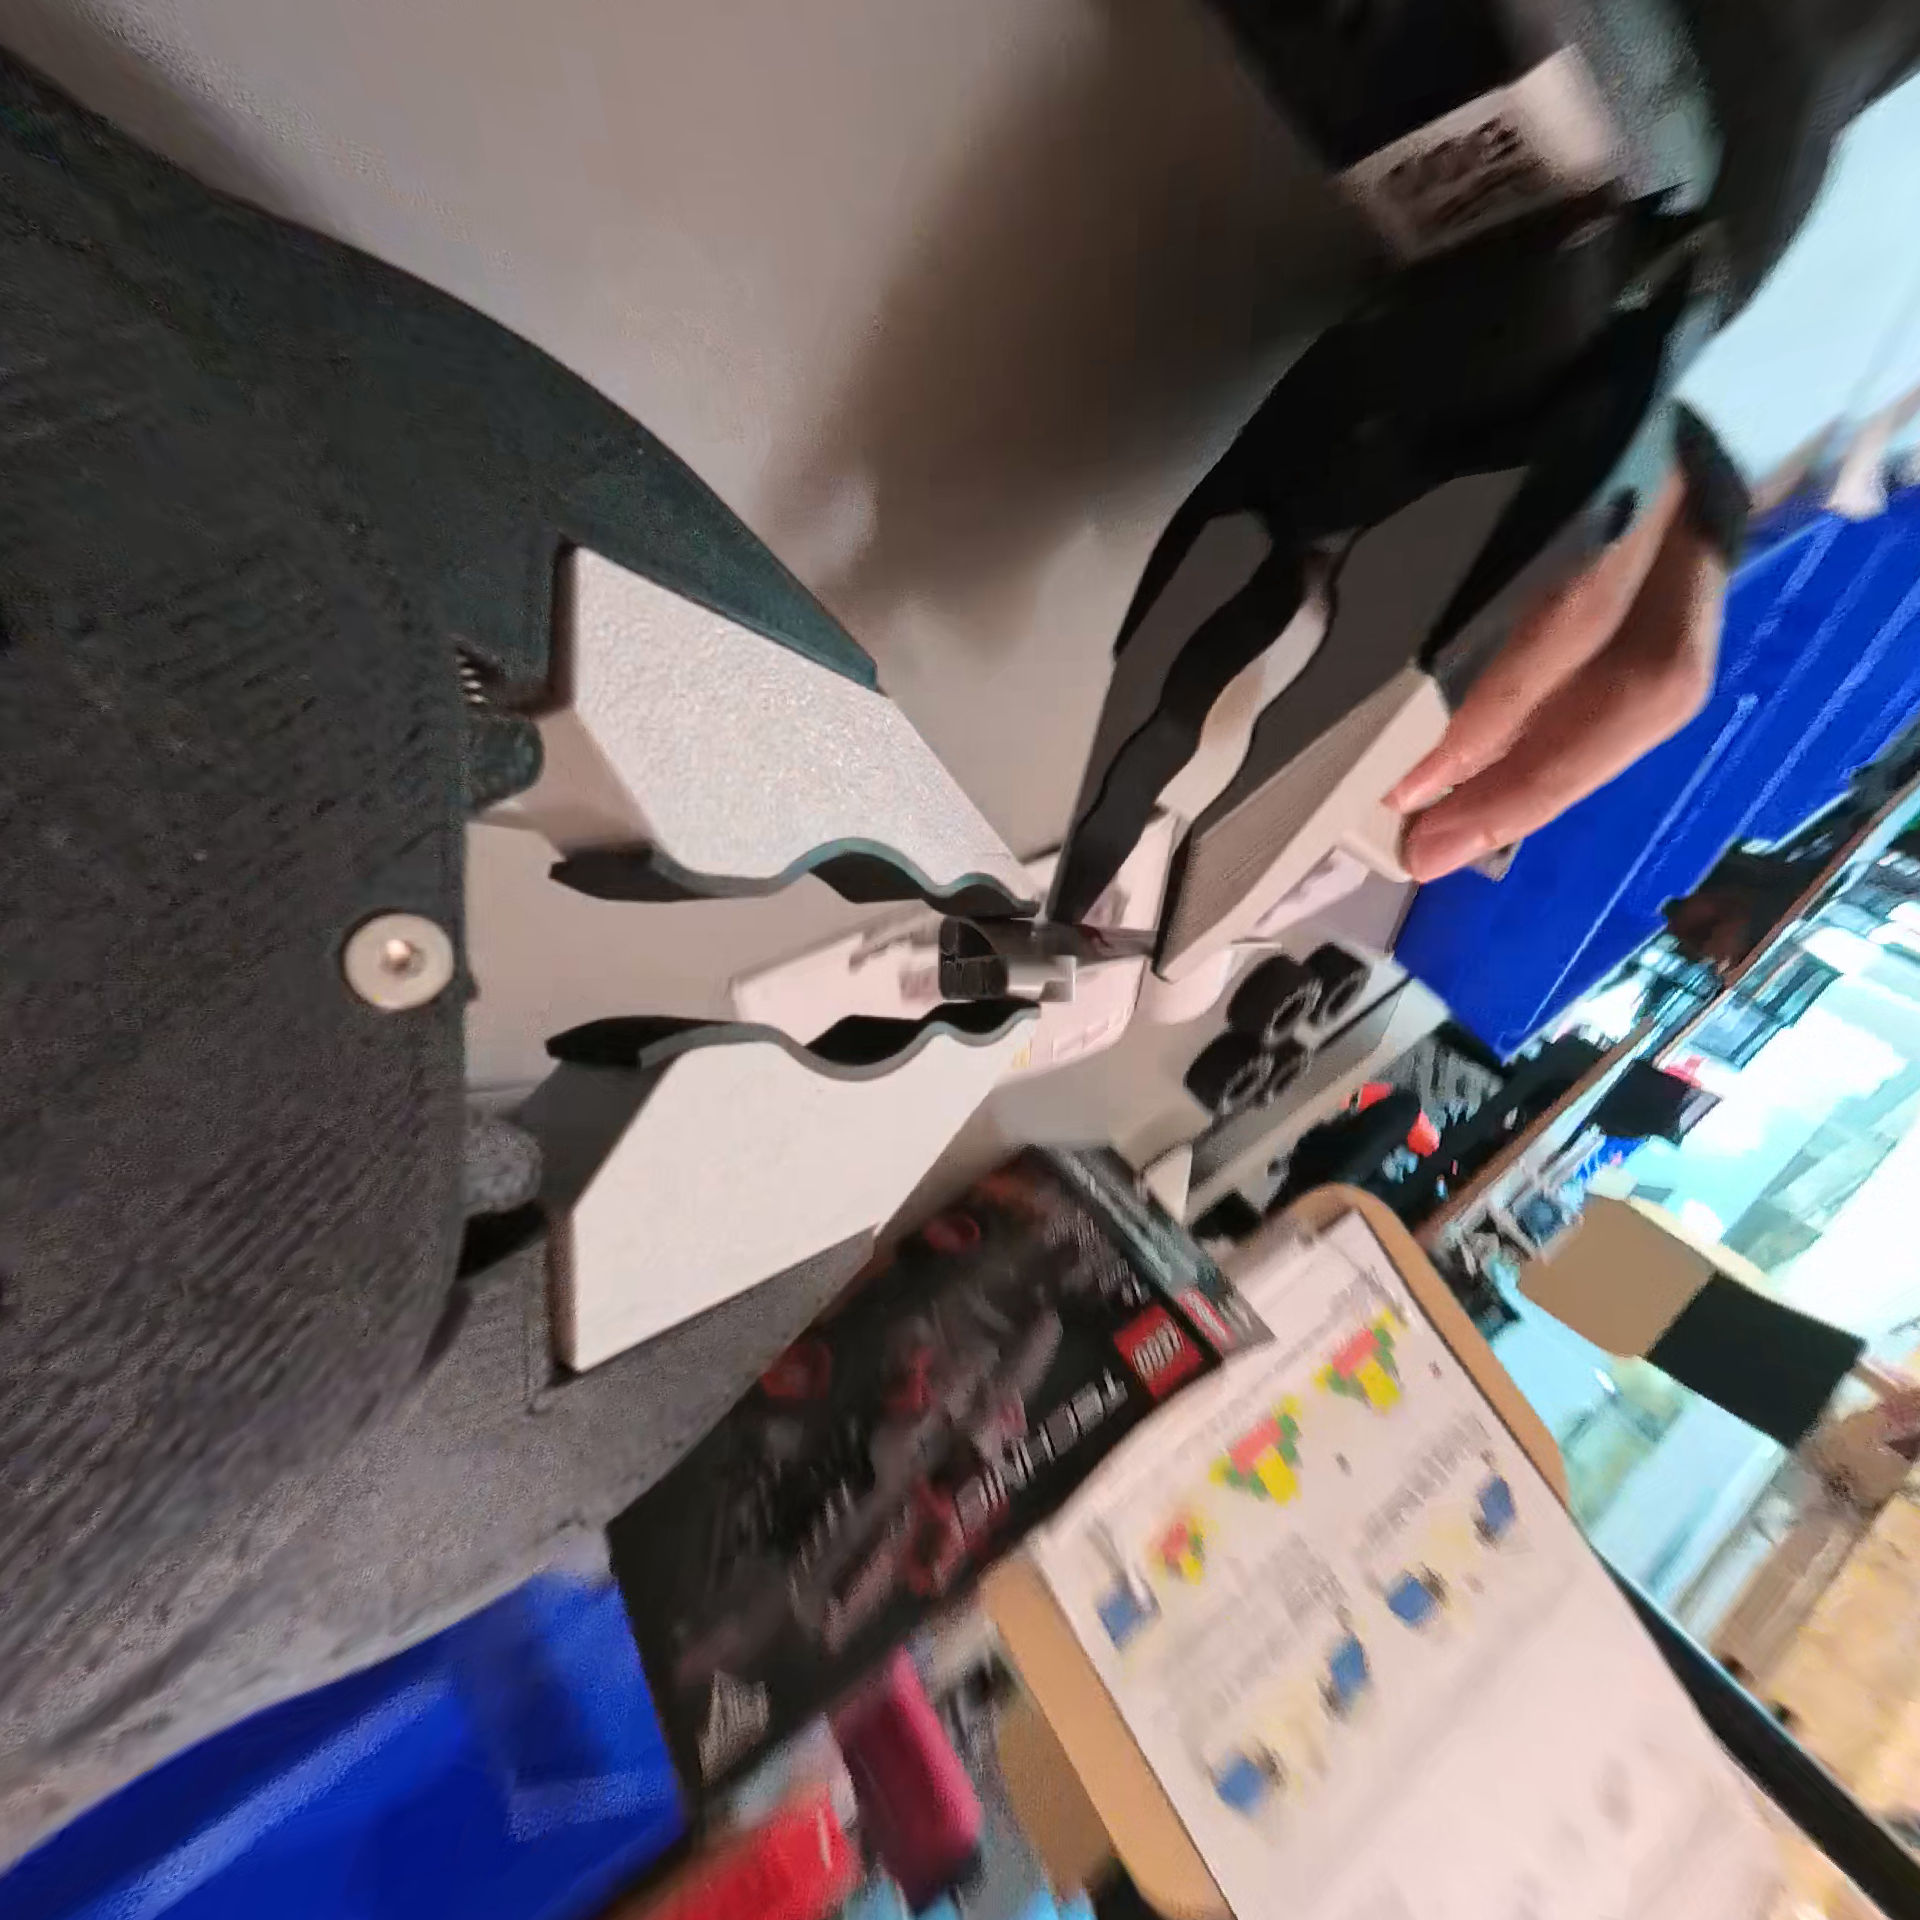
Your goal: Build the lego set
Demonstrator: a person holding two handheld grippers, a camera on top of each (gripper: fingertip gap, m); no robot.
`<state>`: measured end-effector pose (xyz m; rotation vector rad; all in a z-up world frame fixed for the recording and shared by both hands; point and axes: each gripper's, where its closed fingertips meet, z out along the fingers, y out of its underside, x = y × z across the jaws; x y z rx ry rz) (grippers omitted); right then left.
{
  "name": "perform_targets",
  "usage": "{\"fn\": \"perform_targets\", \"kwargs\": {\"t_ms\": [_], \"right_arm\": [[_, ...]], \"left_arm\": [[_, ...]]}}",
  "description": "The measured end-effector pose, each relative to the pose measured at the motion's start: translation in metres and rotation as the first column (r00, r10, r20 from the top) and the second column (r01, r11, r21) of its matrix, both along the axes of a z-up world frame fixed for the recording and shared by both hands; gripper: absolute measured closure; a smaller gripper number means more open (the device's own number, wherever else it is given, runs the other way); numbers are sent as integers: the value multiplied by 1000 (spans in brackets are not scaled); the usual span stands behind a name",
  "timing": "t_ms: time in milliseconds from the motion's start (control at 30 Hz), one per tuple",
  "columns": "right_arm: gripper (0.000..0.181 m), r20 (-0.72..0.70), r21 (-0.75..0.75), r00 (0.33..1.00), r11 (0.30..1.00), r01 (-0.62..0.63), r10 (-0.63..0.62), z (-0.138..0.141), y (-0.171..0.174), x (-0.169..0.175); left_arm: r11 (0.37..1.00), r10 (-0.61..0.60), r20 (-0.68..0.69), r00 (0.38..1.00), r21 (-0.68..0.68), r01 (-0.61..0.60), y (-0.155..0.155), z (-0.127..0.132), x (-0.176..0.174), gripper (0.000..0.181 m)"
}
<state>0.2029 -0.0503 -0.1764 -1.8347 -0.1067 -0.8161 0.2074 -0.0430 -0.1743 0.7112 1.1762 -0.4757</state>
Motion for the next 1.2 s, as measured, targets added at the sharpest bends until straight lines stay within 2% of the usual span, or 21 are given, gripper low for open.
{"fn": "perform_targets", "kwargs": {"t_ms": [33, 100, 200, 267, 367, 467, 567, 633, 933, 1033, 1200], "right_arm": [[168, 90, -41, 995, 998, 37, -33, 1, -1, 3], [167, 205, -106, 974, 988, 114, -90, 2, -4, 10], [167, 280, -131, 954, 980, 153, -112, 3, -3, 13], [167, 281, -122, 954, 982, 143, -104, 3, -1, 13], [167, 143, -117, 985, 986, 116, -99, -14, 1, 15], [168, -125, -69, 986, 993, 101, -109, -33, 5, 18], [167, -385, -49, 917, 995, 92, -104, -48, 10, 20], [168, -507, -57, 858, 996, 63, -83, -58, 16, 18], [167, -647, -176, 750, 984, 26, -136, -90, 24, 21], [167, -660, -238, 729, 971, 26, -181, -101, 24, 23], [167, -691, -223, 703, 975, 13, -167, -101, 24, 24]], "left_arm": [[1000, 3, -11, 1000, -6, -3, 1, 0, 1, 160], [1000, -7, -62, 998, -28, 5, 2, -2, 1, 162], [997, -13, -185, 983, -75, -1, 6, -6, 5, 158], [993, -27, -270, 963, -119, -6, 8, -7, 7, 157], [982, -69, -383, 921, -188, -5, 11, -6, 8, 155], [982, -64, -421, 905, -190, -19, 14, -9, 10, 152], [987, -40, -443, 896, -156, -33, 16, -17, 13, 153], [985, -47, -471, 881, -166, -36, 15, -20, 14, 153], [982, -55, -575, 817, -178, -59, 20, -34, 22, 161], [984, -50, -581, 813, -169, -61, 20, -36, 22, 163], [983, -22, -567, 824, -163, -86, 23, -33, 24, 167]]}}
